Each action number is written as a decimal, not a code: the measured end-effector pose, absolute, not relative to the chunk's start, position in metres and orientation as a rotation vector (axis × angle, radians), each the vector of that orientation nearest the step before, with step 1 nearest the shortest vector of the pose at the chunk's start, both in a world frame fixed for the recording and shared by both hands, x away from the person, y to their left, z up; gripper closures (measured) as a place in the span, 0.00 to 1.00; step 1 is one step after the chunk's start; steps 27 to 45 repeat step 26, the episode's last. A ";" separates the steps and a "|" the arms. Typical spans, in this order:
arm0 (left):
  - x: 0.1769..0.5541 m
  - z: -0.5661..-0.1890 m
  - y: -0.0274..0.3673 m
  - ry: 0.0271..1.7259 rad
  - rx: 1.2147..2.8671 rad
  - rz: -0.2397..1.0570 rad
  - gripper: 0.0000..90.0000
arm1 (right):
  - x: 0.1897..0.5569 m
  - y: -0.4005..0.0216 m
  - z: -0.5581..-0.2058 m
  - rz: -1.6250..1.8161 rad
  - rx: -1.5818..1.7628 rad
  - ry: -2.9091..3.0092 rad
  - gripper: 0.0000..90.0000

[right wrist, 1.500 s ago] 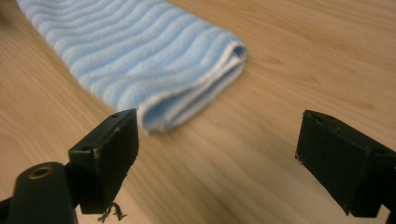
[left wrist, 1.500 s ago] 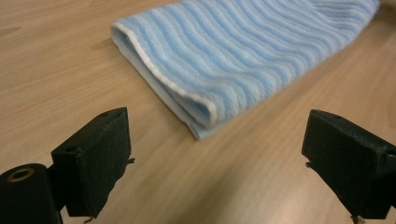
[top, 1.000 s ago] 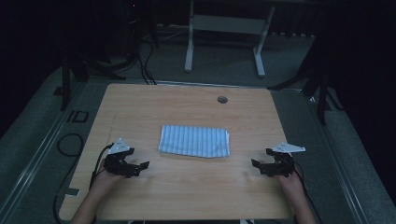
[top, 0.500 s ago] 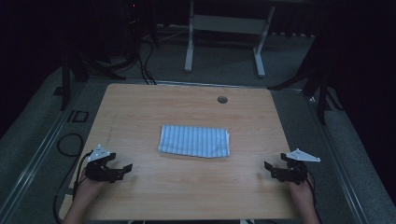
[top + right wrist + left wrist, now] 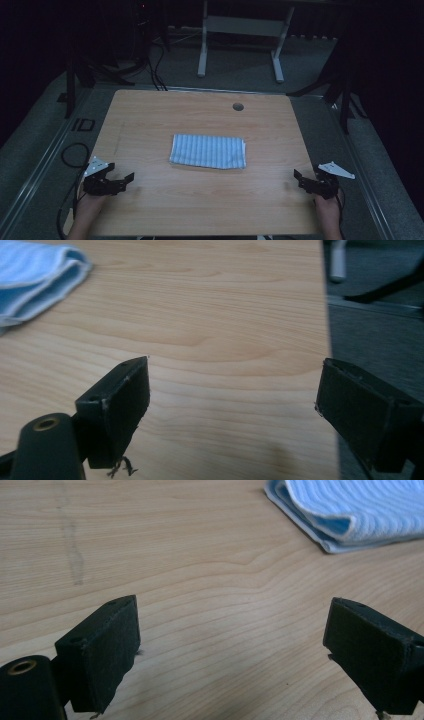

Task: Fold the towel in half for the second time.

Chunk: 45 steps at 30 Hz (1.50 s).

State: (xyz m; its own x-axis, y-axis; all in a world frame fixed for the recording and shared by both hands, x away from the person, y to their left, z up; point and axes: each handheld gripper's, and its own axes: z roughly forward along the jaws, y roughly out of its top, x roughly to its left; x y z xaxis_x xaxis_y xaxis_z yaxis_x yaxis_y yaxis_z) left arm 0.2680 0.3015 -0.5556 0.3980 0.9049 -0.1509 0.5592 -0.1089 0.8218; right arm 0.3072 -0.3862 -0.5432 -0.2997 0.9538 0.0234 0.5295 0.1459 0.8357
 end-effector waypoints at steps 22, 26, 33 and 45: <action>0.264 -0.556 0.306 1.332 1.720 0.590 0.09 | 0.304 -0.400 -0.553 1.093 1.485 1.823 0.15; 0.263 -0.556 0.307 1.336 1.701 0.588 0.09 | 0.304 -0.400 -0.553 1.103 1.483 1.810 0.15; 0.263 -0.556 0.307 1.336 1.701 0.588 0.09 | 0.304 -0.400 -0.553 1.103 1.483 1.810 0.15; 0.263 -0.556 0.307 1.336 1.701 0.588 0.09 | 0.304 -0.400 -0.553 1.103 1.483 1.810 0.15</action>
